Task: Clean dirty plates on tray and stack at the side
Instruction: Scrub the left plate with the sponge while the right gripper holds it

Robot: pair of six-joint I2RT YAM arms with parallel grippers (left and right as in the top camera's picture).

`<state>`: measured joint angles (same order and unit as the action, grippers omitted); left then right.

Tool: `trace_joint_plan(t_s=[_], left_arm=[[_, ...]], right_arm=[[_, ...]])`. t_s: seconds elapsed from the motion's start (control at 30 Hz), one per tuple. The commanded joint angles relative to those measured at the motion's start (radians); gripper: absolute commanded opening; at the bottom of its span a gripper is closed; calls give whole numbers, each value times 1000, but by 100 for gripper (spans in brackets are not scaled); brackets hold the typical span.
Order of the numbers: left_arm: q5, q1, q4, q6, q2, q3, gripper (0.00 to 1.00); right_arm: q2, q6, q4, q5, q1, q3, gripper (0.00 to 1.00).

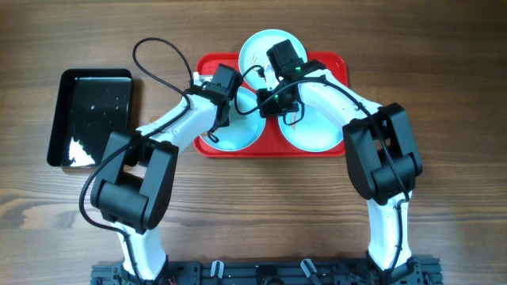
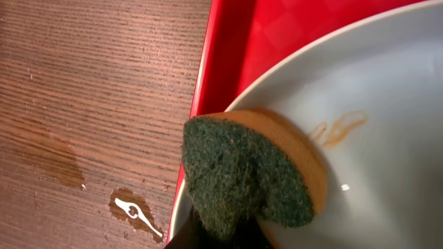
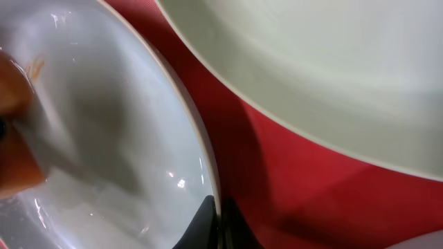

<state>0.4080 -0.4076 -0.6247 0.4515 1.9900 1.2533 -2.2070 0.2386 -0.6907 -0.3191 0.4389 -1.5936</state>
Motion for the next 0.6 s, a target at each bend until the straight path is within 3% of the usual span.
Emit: trace_joint_plan(t_s=[0.0,0.3,0.57], left_arm=[[-39,17,-14,-2,-6,4,4],[-462,17,66,-2,-28,3,4],[-587,17,122,-1,-21,3,4]], right_arm=[[-22,0,-13,27,-4,1,4],[-22,6,-18,26,-4,1,4],[-22,26,-18,23,-6,1,4]])
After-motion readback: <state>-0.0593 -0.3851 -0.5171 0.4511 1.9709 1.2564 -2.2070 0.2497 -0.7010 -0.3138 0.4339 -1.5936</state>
